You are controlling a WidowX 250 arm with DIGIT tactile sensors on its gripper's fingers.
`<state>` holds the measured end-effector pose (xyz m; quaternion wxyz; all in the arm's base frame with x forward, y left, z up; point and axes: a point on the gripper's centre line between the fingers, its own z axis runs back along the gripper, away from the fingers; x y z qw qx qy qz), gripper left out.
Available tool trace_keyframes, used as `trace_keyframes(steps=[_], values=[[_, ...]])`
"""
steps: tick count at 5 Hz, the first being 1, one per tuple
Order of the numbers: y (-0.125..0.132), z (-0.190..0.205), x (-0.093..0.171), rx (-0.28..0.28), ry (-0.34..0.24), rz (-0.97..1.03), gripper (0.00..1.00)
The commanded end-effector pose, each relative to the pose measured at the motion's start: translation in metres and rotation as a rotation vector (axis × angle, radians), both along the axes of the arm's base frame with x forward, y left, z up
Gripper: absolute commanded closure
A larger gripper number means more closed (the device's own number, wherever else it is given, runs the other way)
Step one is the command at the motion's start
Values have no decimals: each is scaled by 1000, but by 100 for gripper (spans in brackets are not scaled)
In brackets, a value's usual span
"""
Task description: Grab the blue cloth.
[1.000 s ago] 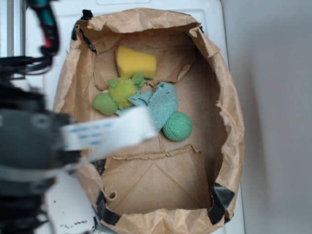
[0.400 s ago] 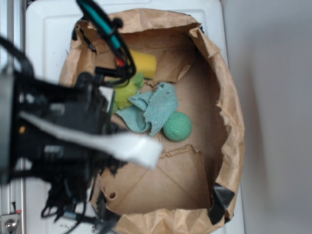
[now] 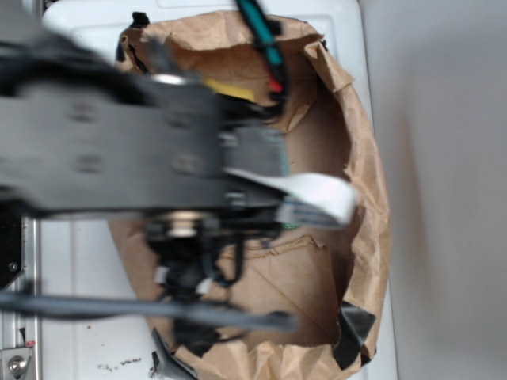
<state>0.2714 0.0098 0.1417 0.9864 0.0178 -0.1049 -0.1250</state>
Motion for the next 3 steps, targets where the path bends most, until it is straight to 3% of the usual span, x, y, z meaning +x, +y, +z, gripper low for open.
trace_keyframes(steps=[1, 3], values=[[12, -15, 30, 95, -61, 13, 0], [13, -34, 37, 109, -18, 6, 0]])
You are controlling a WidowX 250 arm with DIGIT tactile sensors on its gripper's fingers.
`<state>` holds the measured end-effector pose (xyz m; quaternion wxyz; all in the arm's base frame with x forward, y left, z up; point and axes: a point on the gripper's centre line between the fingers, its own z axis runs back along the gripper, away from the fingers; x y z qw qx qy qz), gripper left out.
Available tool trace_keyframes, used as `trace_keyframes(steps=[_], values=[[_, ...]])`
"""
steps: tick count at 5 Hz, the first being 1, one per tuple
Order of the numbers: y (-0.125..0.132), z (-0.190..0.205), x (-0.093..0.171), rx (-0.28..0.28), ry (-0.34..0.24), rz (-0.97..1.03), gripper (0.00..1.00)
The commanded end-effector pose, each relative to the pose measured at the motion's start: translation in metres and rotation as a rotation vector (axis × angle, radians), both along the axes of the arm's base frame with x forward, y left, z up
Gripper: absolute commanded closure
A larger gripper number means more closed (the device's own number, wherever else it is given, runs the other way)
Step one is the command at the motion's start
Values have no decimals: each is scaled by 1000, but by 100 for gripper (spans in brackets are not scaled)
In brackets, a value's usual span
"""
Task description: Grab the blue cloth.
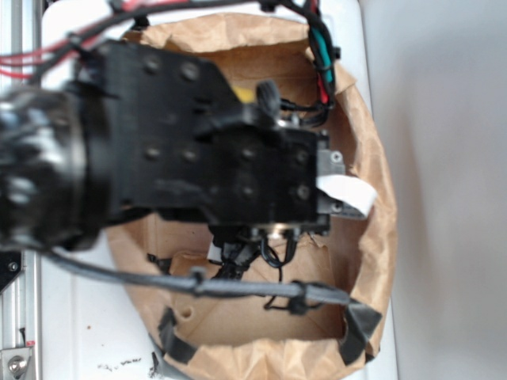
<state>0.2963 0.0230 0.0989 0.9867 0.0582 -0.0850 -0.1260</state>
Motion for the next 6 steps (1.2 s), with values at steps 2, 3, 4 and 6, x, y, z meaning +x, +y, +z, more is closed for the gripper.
trace_keyframes(steps=[2, 3, 4, 6], values=[[-8, -9, 21, 15, -36, -33, 0], [-18, -21, 47, 67, -85, -55, 0], [-22, -25, 50, 82, -62, -64, 0], [-23, -26, 48, 86, -49, -112, 100]])
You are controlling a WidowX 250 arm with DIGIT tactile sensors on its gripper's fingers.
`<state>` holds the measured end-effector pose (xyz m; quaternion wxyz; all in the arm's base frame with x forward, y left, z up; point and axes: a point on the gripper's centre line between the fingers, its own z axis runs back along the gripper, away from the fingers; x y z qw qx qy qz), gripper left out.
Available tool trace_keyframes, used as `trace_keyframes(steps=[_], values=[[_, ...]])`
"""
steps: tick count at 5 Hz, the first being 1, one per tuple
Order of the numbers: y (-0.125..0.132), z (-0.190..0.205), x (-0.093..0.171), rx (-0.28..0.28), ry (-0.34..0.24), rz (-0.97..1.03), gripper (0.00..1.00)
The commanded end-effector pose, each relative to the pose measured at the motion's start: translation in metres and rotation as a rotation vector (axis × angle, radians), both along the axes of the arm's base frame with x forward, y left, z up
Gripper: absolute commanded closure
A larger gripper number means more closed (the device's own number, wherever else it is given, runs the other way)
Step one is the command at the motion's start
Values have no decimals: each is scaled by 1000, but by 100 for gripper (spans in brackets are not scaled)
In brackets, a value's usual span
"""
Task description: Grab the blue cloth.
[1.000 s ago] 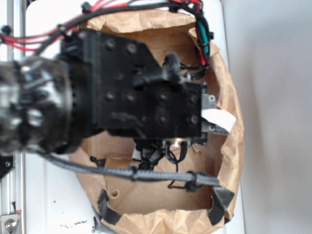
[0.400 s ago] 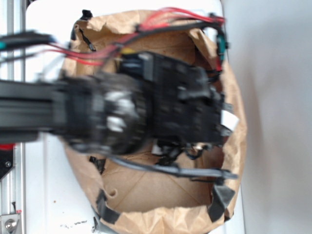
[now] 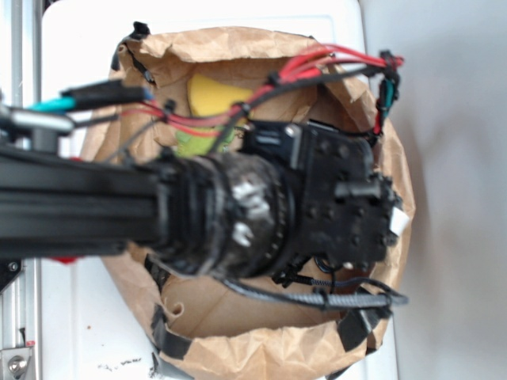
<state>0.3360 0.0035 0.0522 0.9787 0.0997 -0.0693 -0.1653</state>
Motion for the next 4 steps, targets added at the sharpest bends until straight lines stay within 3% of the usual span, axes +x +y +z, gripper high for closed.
trace_keyframes(steps=[1, 2, 3, 4], values=[[-2, 22, 5, -18, -75, -53, 100], [-1, 23, 2, -19, -87, -61, 100], [10, 28, -7, -76, -116, -75, 100], [-12, 60, -42, -144, -123, -112, 100]])
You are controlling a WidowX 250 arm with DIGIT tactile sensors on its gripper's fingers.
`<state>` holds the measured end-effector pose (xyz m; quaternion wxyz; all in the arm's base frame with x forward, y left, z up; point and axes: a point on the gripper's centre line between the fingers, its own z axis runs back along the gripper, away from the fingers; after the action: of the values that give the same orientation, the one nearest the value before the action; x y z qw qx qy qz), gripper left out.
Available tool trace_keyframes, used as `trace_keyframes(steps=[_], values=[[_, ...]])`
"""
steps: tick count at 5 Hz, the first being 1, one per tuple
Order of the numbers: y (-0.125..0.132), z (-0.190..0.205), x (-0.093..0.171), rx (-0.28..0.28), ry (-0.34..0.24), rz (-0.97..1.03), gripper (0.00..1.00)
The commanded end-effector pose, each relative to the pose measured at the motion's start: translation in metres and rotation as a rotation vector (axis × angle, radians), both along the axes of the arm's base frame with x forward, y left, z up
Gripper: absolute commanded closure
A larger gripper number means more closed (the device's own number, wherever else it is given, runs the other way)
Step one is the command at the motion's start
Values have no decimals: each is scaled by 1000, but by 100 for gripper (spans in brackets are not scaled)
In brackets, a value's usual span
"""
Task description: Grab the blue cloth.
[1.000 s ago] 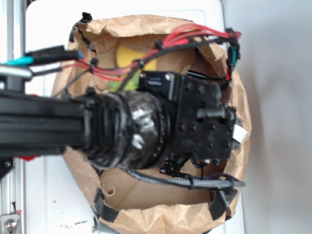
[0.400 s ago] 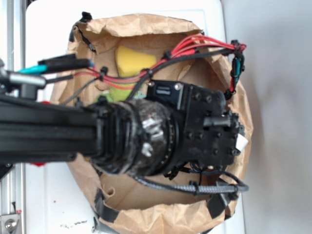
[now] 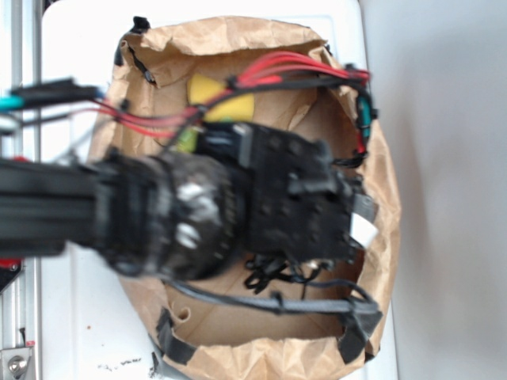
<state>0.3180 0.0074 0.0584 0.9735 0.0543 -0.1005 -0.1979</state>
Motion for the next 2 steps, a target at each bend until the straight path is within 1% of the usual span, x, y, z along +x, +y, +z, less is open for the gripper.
trace_keyframes(steps=[1, 2], values=[[-15, 59, -21, -65, -70, -28, 0], [-14, 60, -19, -74, -70, -23, 0]])
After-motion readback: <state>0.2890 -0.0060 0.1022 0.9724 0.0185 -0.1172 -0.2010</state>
